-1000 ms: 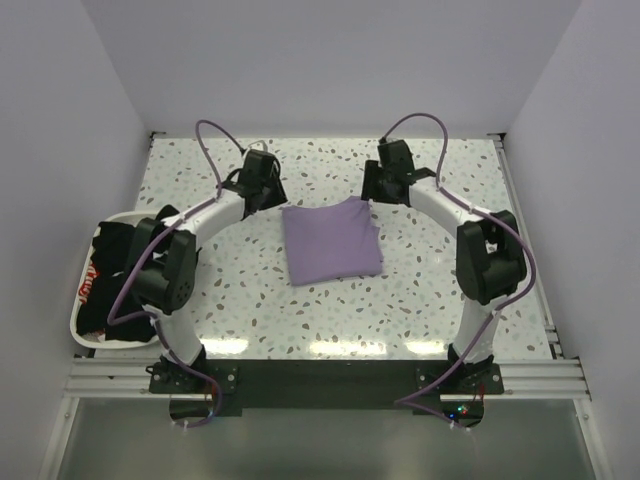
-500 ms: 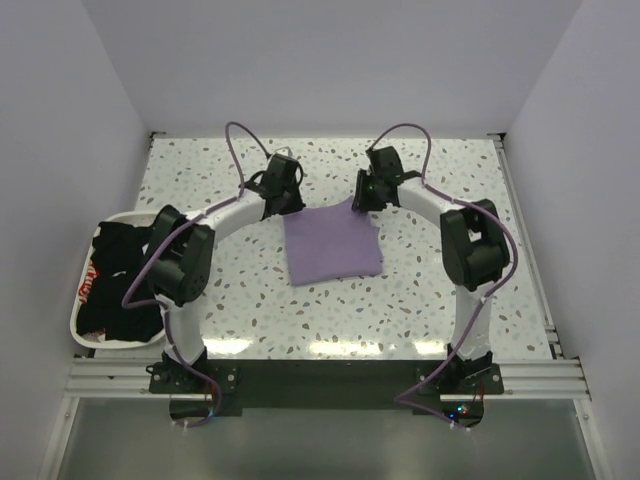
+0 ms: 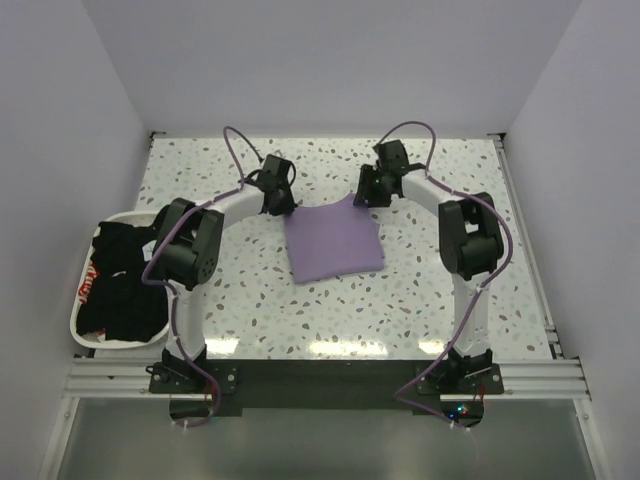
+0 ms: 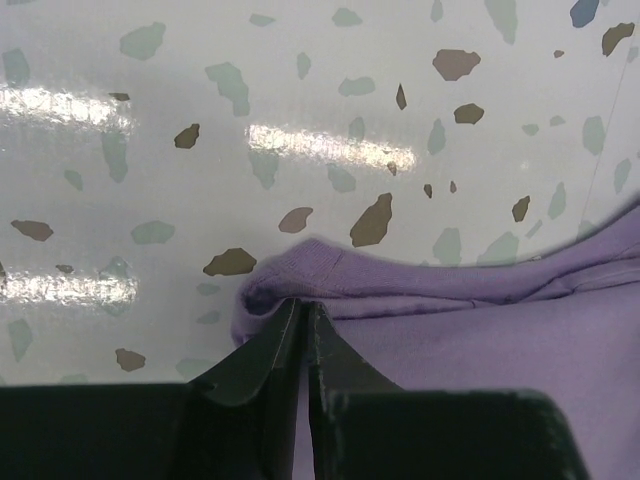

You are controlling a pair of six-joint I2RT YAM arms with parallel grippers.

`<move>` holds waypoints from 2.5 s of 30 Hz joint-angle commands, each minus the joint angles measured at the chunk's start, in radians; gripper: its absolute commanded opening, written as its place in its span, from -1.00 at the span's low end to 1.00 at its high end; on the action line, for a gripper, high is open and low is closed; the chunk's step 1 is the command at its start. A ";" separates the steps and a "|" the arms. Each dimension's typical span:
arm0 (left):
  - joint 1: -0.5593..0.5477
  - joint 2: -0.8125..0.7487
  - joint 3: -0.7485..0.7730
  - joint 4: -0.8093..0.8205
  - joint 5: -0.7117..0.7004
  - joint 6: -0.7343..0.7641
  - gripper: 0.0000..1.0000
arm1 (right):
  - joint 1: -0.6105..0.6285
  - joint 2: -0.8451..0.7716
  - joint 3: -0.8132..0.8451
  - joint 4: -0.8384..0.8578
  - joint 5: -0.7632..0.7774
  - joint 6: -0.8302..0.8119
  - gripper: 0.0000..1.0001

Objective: Fold and stack the t-shirts
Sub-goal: Fold the tshirt, then neatly place the folded tshirt to the corner

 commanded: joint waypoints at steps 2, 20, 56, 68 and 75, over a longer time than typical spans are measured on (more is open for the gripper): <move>0.010 -0.007 0.055 -0.011 0.029 0.033 -0.72 | -0.040 -0.100 0.000 -0.038 -0.007 -0.030 0.04; 0.008 -0.211 0.127 -0.080 0.148 0.096 -0.35 | -0.006 -0.243 -0.327 0.043 0.010 -0.089 0.30; -0.035 -1.035 -0.563 -0.111 0.115 0.298 -0.32 | 0.049 0.048 0.119 -0.177 0.548 -0.193 -1.00; -0.046 -1.020 -0.597 -0.102 0.122 0.300 -0.33 | -0.181 0.353 0.621 -0.237 0.697 -0.362 -1.00; -0.046 -0.992 -0.608 -0.094 0.087 0.300 -0.34 | -0.260 0.426 0.753 -0.175 0.705 -0.472 -1.00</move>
